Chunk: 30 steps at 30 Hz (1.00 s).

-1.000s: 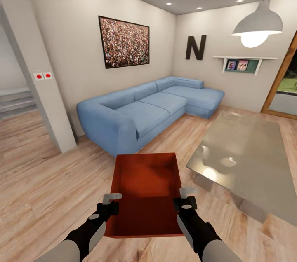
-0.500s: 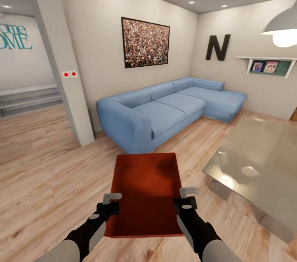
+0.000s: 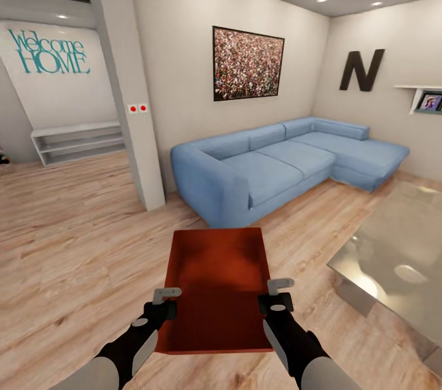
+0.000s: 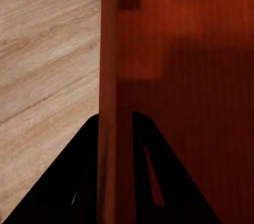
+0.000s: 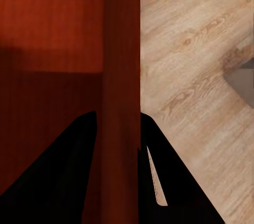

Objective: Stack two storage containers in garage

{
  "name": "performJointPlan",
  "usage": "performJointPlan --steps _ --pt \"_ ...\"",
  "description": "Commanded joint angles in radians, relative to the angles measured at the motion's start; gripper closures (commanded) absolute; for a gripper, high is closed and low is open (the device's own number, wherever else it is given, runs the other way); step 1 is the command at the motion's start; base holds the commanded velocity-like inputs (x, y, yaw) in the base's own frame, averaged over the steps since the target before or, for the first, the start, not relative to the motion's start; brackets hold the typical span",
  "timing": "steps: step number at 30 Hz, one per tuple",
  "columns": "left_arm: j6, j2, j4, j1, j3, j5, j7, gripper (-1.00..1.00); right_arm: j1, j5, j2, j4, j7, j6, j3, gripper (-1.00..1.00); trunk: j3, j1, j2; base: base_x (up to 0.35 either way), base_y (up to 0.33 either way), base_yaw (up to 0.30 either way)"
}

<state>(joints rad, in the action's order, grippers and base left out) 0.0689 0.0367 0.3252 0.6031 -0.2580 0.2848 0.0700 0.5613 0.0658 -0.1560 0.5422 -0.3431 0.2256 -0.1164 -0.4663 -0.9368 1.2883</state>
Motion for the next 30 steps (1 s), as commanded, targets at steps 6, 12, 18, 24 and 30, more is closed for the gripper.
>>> performJointPlan --steps 6,12,18,24,30 --pt "0.004 0.000 -0.001 0.001 -0.007 0.007 0.011 1.00 0.000 -0.008 -0.004 0.003 0.024 0.005 -0.003 1.00 -0.001 0.000 0.001 0.000 0.000 0.277" --pt "0.004 0.000 -0.001 0.001 -0.007 0.007 0.011 1.00 0.000 -0.008 -0.004 0.002 0.024 0.005 -0.003 1.00 -0.001 0.000 0.001 0.000 0.000 0.277" --pt "0.004 0.000 -0.001 0.001 -0.007 0.007 0.011 1.00 0.000 -0.008 -0.004 0.002 0.024 0.005 -0.003 1.00 -0.001 0.000 0.001 0.000 0.000 0.277" --pt "0.004 0.000 -0.001 0.001 -0.007 0.007 0.011 1.00 0.000 -0.007 -0.004 0.002 0.025 0.005 -0.003 1.00 -0.001 0.000 0.001 0.000 0.000 0.108" --pt "0.003 0.001 0.000 0.001 -0.007 0.007 0.011 1.00 0.000 -0.007 -0.004 0.002 0.024 0.005 -0.004 1.00 -0.001 0.000 0.001 0.000 0.000 0.011"
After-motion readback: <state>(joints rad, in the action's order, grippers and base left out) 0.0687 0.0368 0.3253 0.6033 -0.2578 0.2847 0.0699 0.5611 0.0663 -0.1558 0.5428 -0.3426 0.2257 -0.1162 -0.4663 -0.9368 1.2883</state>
